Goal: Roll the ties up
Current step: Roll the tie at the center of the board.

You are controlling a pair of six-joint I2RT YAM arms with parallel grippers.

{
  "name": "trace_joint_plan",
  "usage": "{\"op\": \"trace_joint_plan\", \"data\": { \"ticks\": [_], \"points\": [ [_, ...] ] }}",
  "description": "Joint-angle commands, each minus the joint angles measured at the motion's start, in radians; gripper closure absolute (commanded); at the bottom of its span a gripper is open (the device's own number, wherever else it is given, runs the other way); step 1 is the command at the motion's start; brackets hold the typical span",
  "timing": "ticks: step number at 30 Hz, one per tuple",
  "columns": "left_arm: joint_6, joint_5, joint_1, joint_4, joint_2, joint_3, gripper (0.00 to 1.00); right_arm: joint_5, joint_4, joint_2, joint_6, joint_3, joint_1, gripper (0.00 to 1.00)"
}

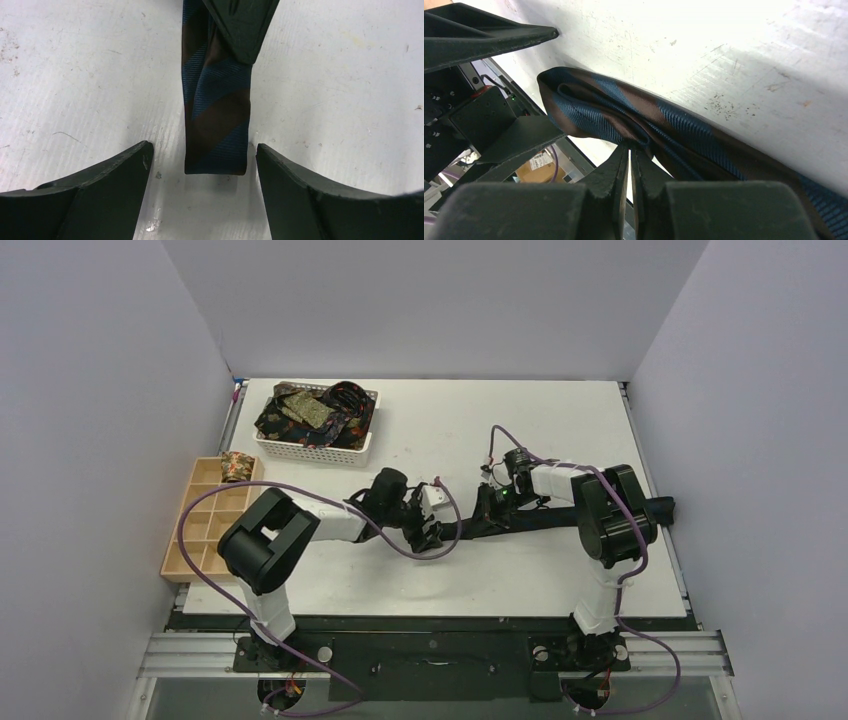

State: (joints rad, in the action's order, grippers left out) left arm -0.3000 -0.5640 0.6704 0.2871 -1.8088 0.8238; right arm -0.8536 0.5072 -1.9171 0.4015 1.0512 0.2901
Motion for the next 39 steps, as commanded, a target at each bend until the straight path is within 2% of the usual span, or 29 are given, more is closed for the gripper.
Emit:
{"op": "trace_joint_plan", "data": {
  "ticks": [1, 5, 9, 13, 15, 19, 24, 31, 39],
  "points": [
    [-0.047, 0.009, 0.032, 0.022, 0.005, -0.012, 0.26, 0.169, 0.023, -0.001, -0.067, -0.02, 0.021, 0.95],
    [-0.076, 0.044, 0.078, 0.045, -0.024, 0.002, 0.26, 0.154, 0.016, 0.019, -0.066, -0.014, 0.028, 0.95],
    [-0.097, 0.07, 0.108, 0.063, -0.043, 0.029, 0.31, 0.141, 0.016, 0.044, -0.069, -0.008, 0.034, 0.95],
    [-0.104, 0.102, 0.118, 0.055, -0.066, 0.061, 0.44, 0.112, 0.011, 0.076, -0.075, -0.005, 0.041, 0.94],
    [-0.102, 0.112, 0.119, 0.046, -0.08, 0.073, 0.54, 0.098, 0.01, 0.091, -0.082, 0.001, 0.043, 0.93],
    [-0.091, 0.119, 0.112, 0.032, -0.093, 0.076, 0.65, 0.04, 0.008, 0.114, -0.085, 0.022, 0.035, 0.92],
    [-0.033, 0.119, 0.092, 0.057, -0.061, 0.055, 0.67, -0.008, 0.034, 0.147, -0.099, 0.063, -0.015, 0.87],
    [0.049, 0.12, 0.071, 0.066, -0.073, 0.073, 0.63, 0.02, 0.136, 0.096, -0.158, 0.133, -0.127, 0.83],
    [0.083, 0.113, 0.047, 0.048, -0.096, 0.099, 0.62, 0.037, 0.177, 0.074, -0.201, 0.133, -0.128, 0.75]
  ]
}}
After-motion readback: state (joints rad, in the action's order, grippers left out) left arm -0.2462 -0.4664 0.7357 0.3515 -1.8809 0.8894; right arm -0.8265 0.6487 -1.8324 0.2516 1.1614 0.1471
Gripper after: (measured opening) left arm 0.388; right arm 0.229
